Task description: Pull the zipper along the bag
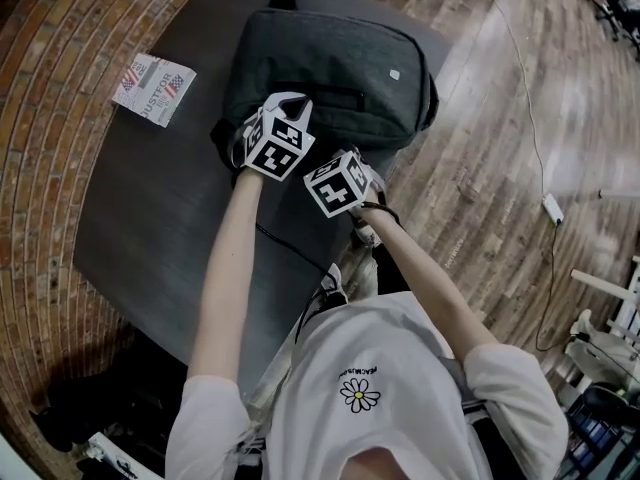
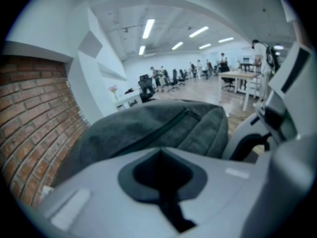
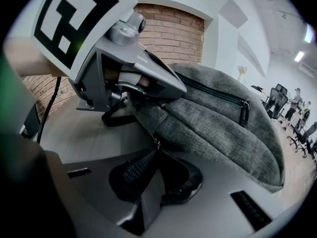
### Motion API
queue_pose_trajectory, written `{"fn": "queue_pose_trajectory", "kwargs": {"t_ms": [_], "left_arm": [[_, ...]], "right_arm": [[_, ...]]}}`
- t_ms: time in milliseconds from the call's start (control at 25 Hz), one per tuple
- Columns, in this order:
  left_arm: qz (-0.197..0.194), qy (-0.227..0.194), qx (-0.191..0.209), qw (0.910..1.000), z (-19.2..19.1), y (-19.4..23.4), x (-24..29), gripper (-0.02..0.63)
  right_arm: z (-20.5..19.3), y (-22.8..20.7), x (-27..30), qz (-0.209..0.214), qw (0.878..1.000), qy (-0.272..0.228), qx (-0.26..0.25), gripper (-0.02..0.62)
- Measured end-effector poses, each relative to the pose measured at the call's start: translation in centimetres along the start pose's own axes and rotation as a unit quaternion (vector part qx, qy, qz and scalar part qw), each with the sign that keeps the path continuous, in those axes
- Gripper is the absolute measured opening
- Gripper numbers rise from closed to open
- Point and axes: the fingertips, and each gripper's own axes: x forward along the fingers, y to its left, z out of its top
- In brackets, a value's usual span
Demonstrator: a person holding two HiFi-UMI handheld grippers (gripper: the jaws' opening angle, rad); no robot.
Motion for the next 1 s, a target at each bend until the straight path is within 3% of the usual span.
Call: {"fn": "queue_pose_trajectory", "kwargs": {"t_ms": [200,360,480,600,760,1000], "left_arm": [[0.004,0.002,-0.014,0.9999,0.3,0.3,-0.4,0.003],[0.057,-0.041,-0.09,0.9934,2.1,2.4,-3.2,0.003],[0.104,-0.085,-0.1,0.9859,4.4,3.7,-7.2,0.003],[0.154,-0.138,-0.11,0.9721,6.6,3.9,-12.4,0.002],[0.212,-0.198,-0.13,0.9481,7.4,2.5,-19.6,0.002],[0.282,-0.248,-0.141,0.9161,6.4,-1.6,-28.6,0.002]], "right_arm": [[1.1,-0.8,-2.2,-0.008,1.0,-0.029,0.002,0.034],[3.4,-2.2,-5.6,-0.024,0.997,-0.073,-0.003,0.02],[5.3,-3.2,-8.9,-0.04,0.992,-0.117,-0.006,0.003],[7.2,-3.4,-12.8,-0.049,0.984,-0.173,-0.011,0.002],[9.2,-2.3,-18.7,-0.049,0.963,-0.264,-0.004,0.001],[9.6,-0.3,-25.9,-0.07,0.935,-0.348,0.008,0.0]]}}
